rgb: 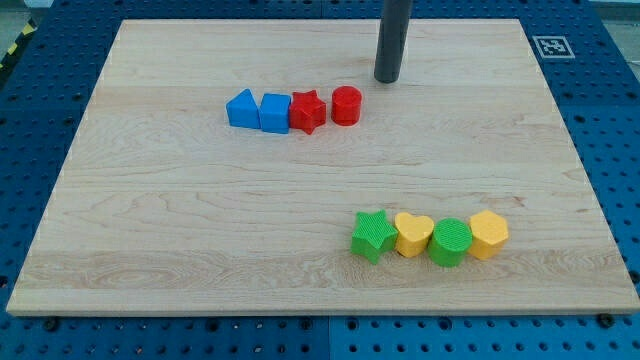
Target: Push the blue triangle towards top center
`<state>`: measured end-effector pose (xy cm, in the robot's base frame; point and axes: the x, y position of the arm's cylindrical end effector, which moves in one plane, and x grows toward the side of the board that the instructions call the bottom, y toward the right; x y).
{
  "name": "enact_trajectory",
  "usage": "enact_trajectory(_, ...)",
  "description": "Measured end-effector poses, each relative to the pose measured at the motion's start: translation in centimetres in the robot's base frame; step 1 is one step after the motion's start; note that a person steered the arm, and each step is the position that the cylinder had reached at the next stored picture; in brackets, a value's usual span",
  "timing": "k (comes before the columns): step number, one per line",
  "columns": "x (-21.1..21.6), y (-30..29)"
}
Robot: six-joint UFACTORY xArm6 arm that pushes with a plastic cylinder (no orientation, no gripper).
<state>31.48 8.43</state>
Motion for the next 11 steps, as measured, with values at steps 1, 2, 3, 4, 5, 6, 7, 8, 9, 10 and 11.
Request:
enact_trajectory(1, 0.0, 0.0)
enact_trajectory(2, 0.0, 0.0)
enact_trajectory(3, -0.3, -3.2)
enact_trajectory(4, -0.4, -11.2)
enact_trajectory(5, 0.7, -20.3)
enact_trajectory(6, 2.6, -25.8)
enact_trajectory(7, 7.2, -25.2)
enact_trajectory(8, 9.5, -21.7)
enact_trajectory(9, 8.1, -17.6)
enact_trajectory(10, 2.4, -16.7)
enact_trajectory(11, -1.6, -17.0)
